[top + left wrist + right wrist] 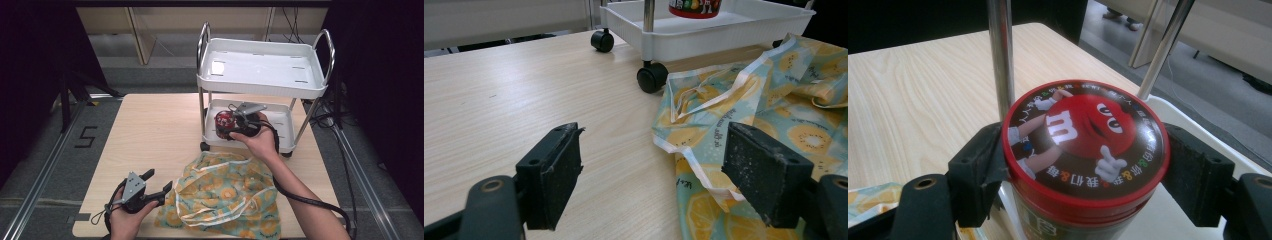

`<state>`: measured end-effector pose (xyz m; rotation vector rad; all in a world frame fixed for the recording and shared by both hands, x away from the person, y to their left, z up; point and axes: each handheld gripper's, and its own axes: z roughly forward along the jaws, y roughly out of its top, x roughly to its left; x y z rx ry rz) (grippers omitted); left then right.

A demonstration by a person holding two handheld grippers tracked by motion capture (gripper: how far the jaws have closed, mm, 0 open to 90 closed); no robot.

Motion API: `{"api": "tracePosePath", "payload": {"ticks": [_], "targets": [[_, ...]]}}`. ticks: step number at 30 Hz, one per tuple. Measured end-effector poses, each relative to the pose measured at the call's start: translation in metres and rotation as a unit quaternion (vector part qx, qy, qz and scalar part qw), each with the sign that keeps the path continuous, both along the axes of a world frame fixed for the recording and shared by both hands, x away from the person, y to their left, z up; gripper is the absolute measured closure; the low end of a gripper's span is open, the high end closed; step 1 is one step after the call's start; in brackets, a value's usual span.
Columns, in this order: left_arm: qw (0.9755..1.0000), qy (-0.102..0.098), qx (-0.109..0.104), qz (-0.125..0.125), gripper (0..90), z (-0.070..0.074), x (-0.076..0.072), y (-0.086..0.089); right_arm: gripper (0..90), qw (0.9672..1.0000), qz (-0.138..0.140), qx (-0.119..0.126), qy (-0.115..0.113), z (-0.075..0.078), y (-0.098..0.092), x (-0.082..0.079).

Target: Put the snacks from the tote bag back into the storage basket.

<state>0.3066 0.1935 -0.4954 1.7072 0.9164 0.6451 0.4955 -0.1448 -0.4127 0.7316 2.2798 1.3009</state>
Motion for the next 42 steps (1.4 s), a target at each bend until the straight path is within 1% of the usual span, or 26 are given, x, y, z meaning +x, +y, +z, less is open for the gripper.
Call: {"api": "tracePosePath", "payload": {"ticks": [2,4,5,7,9,10,15,16,19,21,24,25,26,27,28,30,31,32,33,34,35,36,38,39,41,42], "targets": [[1.0,0.0,0.0,0.0,22.5,0.0,0.0,0.0,26.0,1.0,0.004,-0.004,-0.008,-0.001,0.0,0.002],[1.0,-0.001,0.002,-0.001,22.5,0.0,0.0,0.0,25.9,1.0,0.002,-0.004,-0.006,-0.001,0.0,0.002],[1.0,0.0,0.0,0.0,22.5,0.0,0.0,0.0,26.0,1.0,0.0,-0.001,0.0,-0.001,0.0,0.002],[1.0,0.0,0.001,0.0,22.5,0.0,0.0,0.0,26.0,0.9999,0.005,-0.009,-0.012,-0.002,0.0,0.005],[1.0,0.0,0.0,0.0,22.5,0.0,0.0,0.0,26.0,0.9999,0.006,-0.006,-0.012,-0.002,0.0,0.005],[1.0,-0.001,0.003,-0.002,22.5,0.0,0.0,0.0,26.0,1.0,0.002,-0.005,-0.006,-0.002,0.001,0.005],[1.0,0.0,0.0,0.0,22.5,0.0,0.0,0.0,26.0,1.0,-0.004,-0.005,-0.002,-0.003,0.001,0.005],[1.0,-0.002,0.003,-0.002,22.5,0.0,0.0,0.0,26.0,1.0,-0.004,0.0,0.003,-0.003,0.002,0.005],[1.0,0.0,0.001,0.0,22.5,0.0,0.0,0.0,26.0,1.0,0.001,-0.005,-0.007,-0.003,0.002,0.007],[1.0,0.0,0.0,0.0,22.5,0.0,0.0,0.0,26.0,1.0,-0.004,0.001,0.003,-0.003,0.003,0.006],[1.0,-0.001,0.001,-0.001,22.5,0.0,0.0,0.0,26.0,1.0,-0.004,-0.003,-0.002,-0.004,0.003,0.009],[1.0,-0.001,0.0,0.0,22.5,0.0,0.0,0.0,26.0,1.0,-0.005,-0.002,0.0,-0.005,0.003,0.009],[1.0,-0.001,0.0,-0.001,22.5,0.0,0.0,0.0,26.0,1.0,-0.001,-0.003,-0.009,-0.005,0.003,0.01],[1.0,-0.001,-0.003,0.0,22.5,0.0,0.0,0.0,26.0,1.0,-0.004,-0.006,-0.003,-0.005,0.003,0.01],[1.0,-0.001,0.0,-0.001,22.5,0.0,0.0,0.0,26.0,1.0,-0.004,-0.002,0.001,-0.005,0.004,0.009],[1.0,-0.001,-0.001,-0.001,22.5,0.0,0.0,0.0,26.0,1.0,-0.005,-0.002,0.002,-0.006,0.004,0.01],[1.0,-0.003,-0.006,-0.001,22.5,0.0,0.0,0.0,26.0,1.0,-0.005,-0.004,0.001,-0.006,0.005,0.01],[1.0,0.0,0.0,-0.001,22.5,0.0,0.0,0.0,26.0,1.0,-0.006,-0.003,0.003,-0.006,0.005,0.01],[1.0,-0.001,-0.001,-0.001,22.5,0.0,0.0,0.0,26.0,1.0,-0.003,-0.003,-0.009,-0.006,0.005,0.012],[1.0,-0.001,-0.001,-0.001,22.5,0.0,0.0,0.0,26.0,1.0,-0.004,-0.002,-0.003,-0.006,0.006,0.011],[1.0,-0.001,-0.001,-0.001,22.5,0.0,0.0,0.0,26.0,1.0,-0.001,-0.003,-0.008,-0.007,0.006,0.012],[1.0,-0.001,-0.001,-0.001,22.5,0.0,0.0,0.0,26.0,1.0,-0.005,-0.003,0.002,-0.007,0.007,0.011],[1.0,-0.001,-0.001,-0.001,22.5,0.0,0.0,0.0,26.0,1.0,-0.004,-0.003,0.003,-0.007,0.008,0.012],[1.0,-0.001,0.0,-0.001,22.5,0.0,0.0,0.0,26.0,1.0,0.002,-0.003,-0.003,-0.007,0.008,0.013],[1.0,0.0,-0.001,-0.001,22.5,0.0,0.0,0.0,26.0,1.0,0.0,-0.003,-0.005,-0.008,0.009,0.014],[1.0,0.0,-0.001,-0.001,22.5,0.0,0.0,0.001,26.0,0.9999,-0.001,-0.008,-0.009,-0.008,0.008,0.014]]}}
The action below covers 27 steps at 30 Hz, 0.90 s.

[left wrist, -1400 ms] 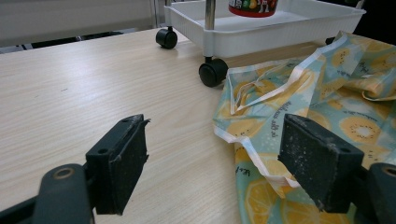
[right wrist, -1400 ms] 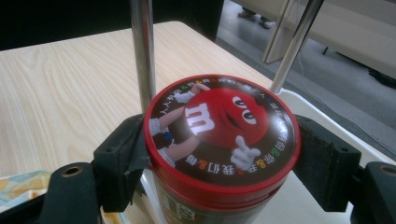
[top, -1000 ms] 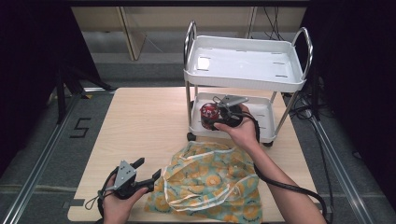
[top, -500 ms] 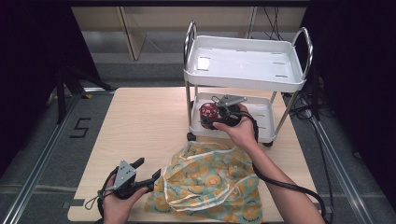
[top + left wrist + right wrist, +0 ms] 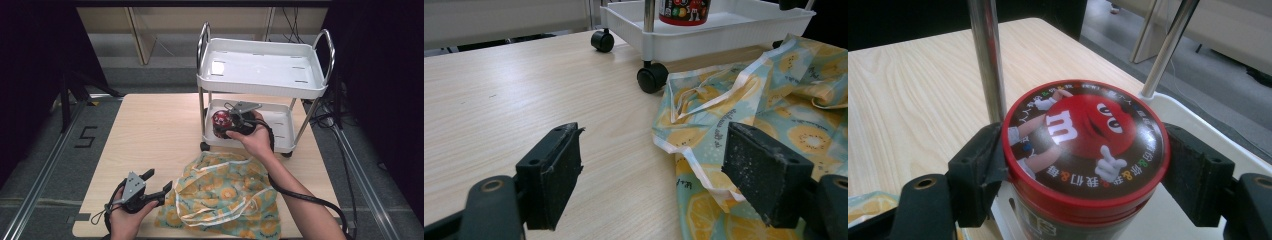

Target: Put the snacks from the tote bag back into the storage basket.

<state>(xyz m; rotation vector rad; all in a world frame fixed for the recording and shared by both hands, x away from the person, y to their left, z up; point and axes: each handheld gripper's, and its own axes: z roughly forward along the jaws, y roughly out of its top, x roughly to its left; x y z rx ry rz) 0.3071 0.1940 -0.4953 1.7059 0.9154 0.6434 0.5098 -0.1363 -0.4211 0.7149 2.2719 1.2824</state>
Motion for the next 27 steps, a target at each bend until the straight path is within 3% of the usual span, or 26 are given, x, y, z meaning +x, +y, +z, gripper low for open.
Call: {"api": "tracePosePath", "payload": {"ticks": [1,2,3,5,7,17,20,21,22,27], "targets": [[1.0,0.0,0.0,0.0,22.5,0.0,0.0,0.0001,25.9,0.9999,-0.004,0.003,0.013,0.0,0.0007,-0.0012],[1.0,0.0,0.001,0.0,22.5,0.0001,0.0,0.0003,26.0,1.0,0.0,0.004,0.002,-0.0003,0.0006,0.0005],[1.0,0.0,0.0,0.001,22.5,0.0001,-0.0001,0.0003,25.9,0.9999,-0.003,0.003,0.014,-0.0006,0.0014,-0.0004],[1.0,0.0,0.0,0.001,22.5,0.0001,-0.0001,0.0004,25.9,0.9999,-0.005,0.004,0.016,-0.0009,0.0019,-0.0002],[1.0,0.001,-0.001,0.001,22.5,0.0,-0.0001,0.0003,25.9,1.0,-0.001,0.003,0.005,-0.0014,0.0019,0.0018],[1.0,0.0,0.001,-0.001,22.5,0.0,0.0001,0.0004,26.0,1.0,-0.002,-0.002,0.003,-0.003,0.0039,0.0037],[1.0,0.0,0.001,-0.001,22.5,0.0,0.0,0.0004,25.9,1.0,0.0,0.002,0.006,-0.0038,0.0049,0.0039],[1.0,0.0,0.001,0.0,22.5,0.0,0.0,0.0004,25.9,0.9999,-0.003,0.001,0.017,-0.0042,0.0057,0.003],[1.0,0.0,0.0,0.0,22.5,0.0,-0.0001,0.0004,26.0,0.9999,0.013,0.007,0.007,-0.0045,0.0057,0.0048],[1.0,0.001,0.0,0.0,22.5,0.0,0.0,0.0004,26.0,0.9999,-0.002,0.001,0.015,-0.0065,0.0075,0.0048]]}}
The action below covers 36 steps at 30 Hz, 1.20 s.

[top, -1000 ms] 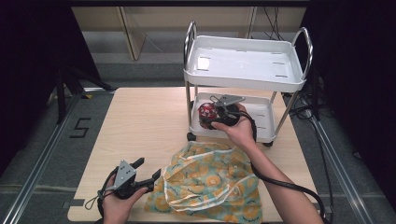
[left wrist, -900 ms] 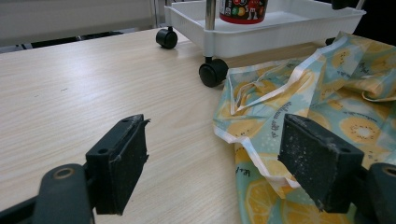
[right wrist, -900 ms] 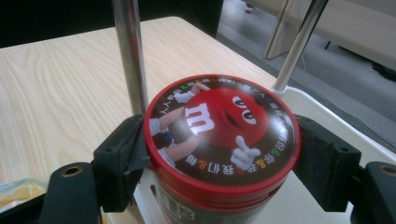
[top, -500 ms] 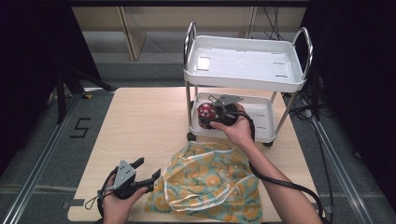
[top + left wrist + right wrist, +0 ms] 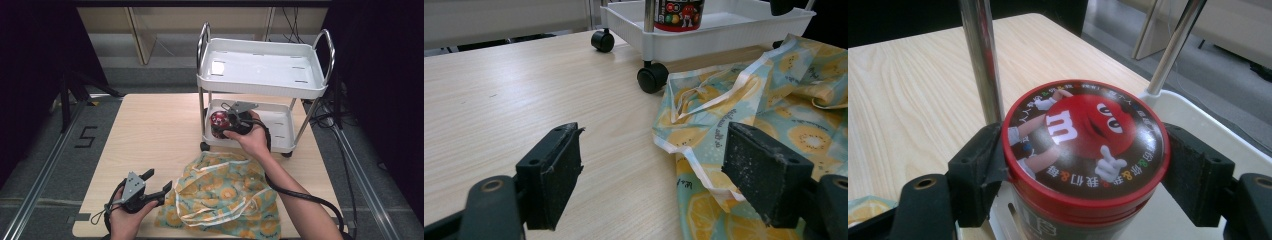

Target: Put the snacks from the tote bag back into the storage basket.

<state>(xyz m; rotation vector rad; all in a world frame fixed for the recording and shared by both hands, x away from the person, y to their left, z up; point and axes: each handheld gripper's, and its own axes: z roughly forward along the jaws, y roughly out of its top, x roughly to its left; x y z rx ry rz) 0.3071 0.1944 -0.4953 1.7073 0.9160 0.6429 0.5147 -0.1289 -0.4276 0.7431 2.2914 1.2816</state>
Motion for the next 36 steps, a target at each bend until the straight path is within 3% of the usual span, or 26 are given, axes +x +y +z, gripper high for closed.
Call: {"api": "tracePosePath", "payload": {"ticks": [5,8,10,14,15,22,23,27,32,35,36], "targets": [[1.0,-0.001,0.001,-0.001,22.5,0.0,0.0,0.0,26.0,0.9999,0.015,0.003,-0.002,-0.002,0.001,0.002],[1.0,0.0,0.0,0.0,22.5,0.0,0.0,0.0,25.9,1.0,-0.001,-0.004,0.009,-0.003,0.001,0.0],[1.0,0.0,-0.001,0.0,22.5,0.0,0.0,0.0,25.9,1.0,0.003,-0.008,-0.003,-0.004,0.001,0.003],[1.0,0.0,0.0,0.0,22.5,0.0,0.0,0.0,25.9,0.9999,-0.001,-0.002,0.013,-0.005,0.001,0.001],[1.0,0.0,-0.001,0.0,22.5,0.0,0.0,0.0,25.9,0.9999,-0.003,-0.01,0.002,-0.006,0.0,0.002],[1.0,0.0,-0.001,0.0,22.5,0.0,0.0,0.0,25.9,0.9999,0.009,-0.004,0.011,-0.01,0.002,0.005],[1.0,0.0,-0.001,0.0,22.5,0.0,0.0,0.0,25.9,0.9999,0.003,-0.013,0.004,-0.011,0.003,0.006],[1.0,0.0,-0.001,0.0,22.5,0.0,0.0,0.0,25.9,0.9998,-0.003,-0.008,0.018,-0.012,0.002,0.004],[1.0,0.0,-0.001,0.0,22.5,0.0,0.0,0.0,25.9,0.9998,-0.002,-0.014,0.011,-0.016,0.002,0.007],[1.0,0.0,-0.001,0.0,22.5,0.0,0.0,0.0,25.9,0.9998,-0.006,-0.01,0.018,-0.017,0.003,0.006],[1.0,0.0,-0.001,0.0,22.5,0.0,0.0,0.0,25.9,0.9998,0.011,-0.009,0.014,-0.017,0.002,0.008]]}}
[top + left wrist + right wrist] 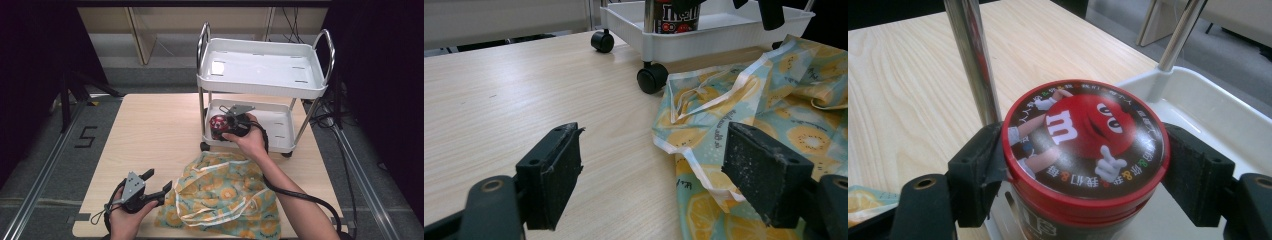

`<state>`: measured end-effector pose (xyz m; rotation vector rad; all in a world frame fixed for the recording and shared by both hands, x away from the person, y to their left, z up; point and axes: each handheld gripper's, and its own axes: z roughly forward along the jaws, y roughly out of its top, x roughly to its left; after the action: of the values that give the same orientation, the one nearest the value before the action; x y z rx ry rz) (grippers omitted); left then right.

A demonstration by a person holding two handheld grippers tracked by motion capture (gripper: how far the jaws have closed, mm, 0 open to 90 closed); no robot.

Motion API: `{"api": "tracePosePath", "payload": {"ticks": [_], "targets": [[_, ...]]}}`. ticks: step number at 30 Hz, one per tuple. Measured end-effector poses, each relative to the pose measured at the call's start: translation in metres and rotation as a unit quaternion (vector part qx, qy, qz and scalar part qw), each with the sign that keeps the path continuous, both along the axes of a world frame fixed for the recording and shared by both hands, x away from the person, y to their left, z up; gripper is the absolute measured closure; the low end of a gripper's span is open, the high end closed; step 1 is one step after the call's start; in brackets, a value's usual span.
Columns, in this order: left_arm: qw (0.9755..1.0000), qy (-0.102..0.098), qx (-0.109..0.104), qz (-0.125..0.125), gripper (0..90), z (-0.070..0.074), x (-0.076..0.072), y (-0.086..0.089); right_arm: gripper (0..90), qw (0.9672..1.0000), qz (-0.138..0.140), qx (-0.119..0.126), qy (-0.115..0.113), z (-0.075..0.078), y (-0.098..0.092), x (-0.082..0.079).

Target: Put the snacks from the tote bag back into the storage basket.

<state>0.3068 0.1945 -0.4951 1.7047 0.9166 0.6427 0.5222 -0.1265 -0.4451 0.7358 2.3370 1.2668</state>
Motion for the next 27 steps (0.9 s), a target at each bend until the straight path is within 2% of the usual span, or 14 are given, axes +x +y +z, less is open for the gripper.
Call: {"api": "tracePosePath", "payload": {"ticks": [1,3,6,10,13,17,21,23,25,27], "targets": [[1.0,0.0,0.0,0.0,22.5,0.0,-0.0001,0.0,25.9,0.9999,-0.013,0.005,0.008,-0.0003,0.0004,-0.0023],[1.0,0.0,0.0,0.0,22.5,0.0,0.0,0.0,25.9,0.9999,-0.012,-0.004,0.007,-0.0011,0.0001,-0.0011],[1.0,0.0,0.0,0.0,22.5,0.0,0.0001,-0.0001,25.9,0.9998,-0.016,0.004,0.014,-0.0014,0.0,-0.0024],[1.0,-0.001,0.001,0.0,22.5,0.0001,0.0,0.0,25.9,0.9999,-0.011,-0.004,0.008,-0.0025,-0.0004,-0.0003],[1.0,0.0,0.001,0.0,22.5,0.0002,-0.0001,0.0001,25.9,0.9998,-0.013,-0.001,0.016,-0.0037,-0.0002,-0.0015],[1.0,0.0,0.001,-0.001,22.5,0.0,0.0,0.0,25.8,0.9999,-0.013,-0.007,0.008,-0.0045,-0.0005,0.0],[1.0,-0.001,0.002,-0.001,22.5,0.0002,0.0,0.0,25.8,0.9997,-0.014,0.004,0.019,-0.0044,-0.0002,-0.0015],[1.0,-0.001,0.002,-0.001,22.5,0.0002,0.0,0.0,25.7,0.9997,-0.017,-0.004,0.014,-0.005,-0.0007,-0.0005],[1.0,-0.001,0.002,-0.001,22.5,0.0002,0.0,-0.0001,25.7,0.9997,-0.012,0.003,0.021,-0.0051,-0.0011,-0.0008],[1.0,-0.001,0.001,-0.001,22.5,0.0002,0.0001,-0.0001,25.6,0.9998,-0.011,-0.002,0.017,-0.0057,-0.0012,0.0007]]}}
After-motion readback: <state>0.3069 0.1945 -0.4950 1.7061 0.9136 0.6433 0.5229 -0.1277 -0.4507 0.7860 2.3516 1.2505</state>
